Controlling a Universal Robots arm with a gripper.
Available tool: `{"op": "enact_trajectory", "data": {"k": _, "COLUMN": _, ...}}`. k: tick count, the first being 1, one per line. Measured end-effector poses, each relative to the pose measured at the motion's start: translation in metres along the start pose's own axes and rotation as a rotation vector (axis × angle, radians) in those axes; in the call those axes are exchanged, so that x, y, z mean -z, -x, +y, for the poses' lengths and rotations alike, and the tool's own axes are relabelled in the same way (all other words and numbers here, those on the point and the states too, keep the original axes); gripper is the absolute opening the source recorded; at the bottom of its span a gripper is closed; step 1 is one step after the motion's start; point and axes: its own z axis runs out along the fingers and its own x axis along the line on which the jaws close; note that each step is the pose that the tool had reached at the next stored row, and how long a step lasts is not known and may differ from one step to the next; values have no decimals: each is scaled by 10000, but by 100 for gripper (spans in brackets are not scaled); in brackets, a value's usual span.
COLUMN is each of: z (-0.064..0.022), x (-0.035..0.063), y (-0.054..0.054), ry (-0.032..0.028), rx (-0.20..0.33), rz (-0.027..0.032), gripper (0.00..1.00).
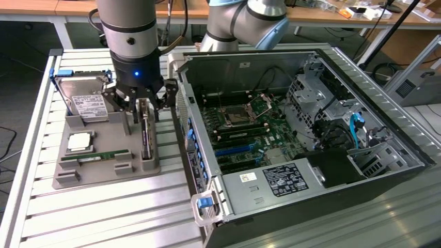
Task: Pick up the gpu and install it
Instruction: 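Pick up the gpu and move the gpu toward the slot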
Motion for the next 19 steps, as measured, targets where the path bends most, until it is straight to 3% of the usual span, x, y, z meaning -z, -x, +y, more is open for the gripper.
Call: {"op": "enact_trajectory", "data": {"k": 19, "z": -3, "x": -195, "y": -44, "ry": 1, "rx": 27, "rz": 1, "gripper": 48}}
